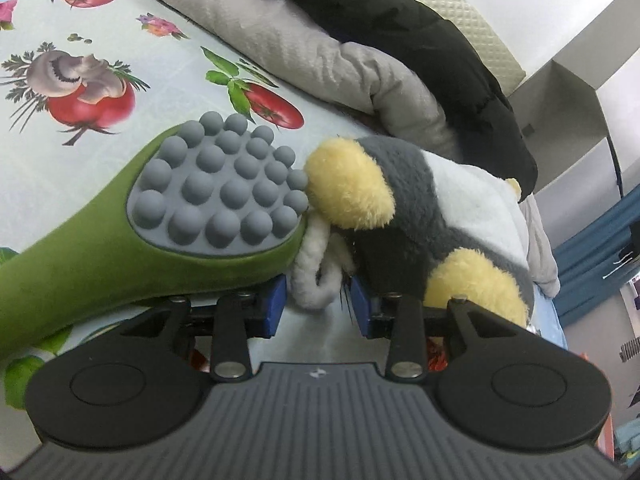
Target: Organize soft objects
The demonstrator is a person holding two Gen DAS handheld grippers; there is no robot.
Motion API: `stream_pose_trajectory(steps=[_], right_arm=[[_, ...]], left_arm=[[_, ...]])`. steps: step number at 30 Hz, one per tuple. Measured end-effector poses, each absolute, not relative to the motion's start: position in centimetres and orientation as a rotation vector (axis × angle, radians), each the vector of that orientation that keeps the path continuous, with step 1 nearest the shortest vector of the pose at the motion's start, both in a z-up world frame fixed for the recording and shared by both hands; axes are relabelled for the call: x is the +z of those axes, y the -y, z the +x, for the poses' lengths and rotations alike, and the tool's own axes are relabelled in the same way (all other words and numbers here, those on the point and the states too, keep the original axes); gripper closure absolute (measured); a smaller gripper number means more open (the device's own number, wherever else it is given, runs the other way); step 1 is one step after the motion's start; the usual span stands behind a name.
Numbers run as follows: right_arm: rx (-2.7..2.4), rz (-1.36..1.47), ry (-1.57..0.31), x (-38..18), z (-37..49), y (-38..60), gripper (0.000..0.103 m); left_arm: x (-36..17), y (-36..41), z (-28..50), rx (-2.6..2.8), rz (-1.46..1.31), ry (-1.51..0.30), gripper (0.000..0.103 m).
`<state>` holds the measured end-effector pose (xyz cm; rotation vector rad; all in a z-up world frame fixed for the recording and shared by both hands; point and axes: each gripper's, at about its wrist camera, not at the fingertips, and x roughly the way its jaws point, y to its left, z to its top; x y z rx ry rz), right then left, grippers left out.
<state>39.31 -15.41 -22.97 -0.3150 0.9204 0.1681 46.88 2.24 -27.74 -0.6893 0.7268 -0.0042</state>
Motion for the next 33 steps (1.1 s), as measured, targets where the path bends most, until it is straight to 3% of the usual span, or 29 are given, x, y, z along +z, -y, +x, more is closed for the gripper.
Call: stream_pose_trajectory(steps=[1,3,7,17,33], right_arm=[[0.170,-0.316,-0.927,-23.1,39.3,15.4,0.084],[0.172,-0.314,-0.935,-23.3,39.2,15.4,0.092],[0.163,-0.316,-0.925,-22.9,38.9,15.3,0.098],[0.174,-0.325,-0.894,-20.5,36.2,14.7,0.100],[0.225,-0.355,-0.856,-15.6,24.5,12.9,0.100]], left_arm=[[-27.7,-2.1,46.9,-0.001,-0.682,-0.725,0.066],[-27.9,-2.1,47.0,0.005,-0.677,-0.736,0.083],[-27.9,-2.4,46.7,0.000,-0.685,-0.740,0.092],[-25.4,-3.0,42.6,-0.029,-0.645,-0.749,0.094],[-21.5,-6.1,26.9,-0.003,-0.605,-0.825,0.094]])
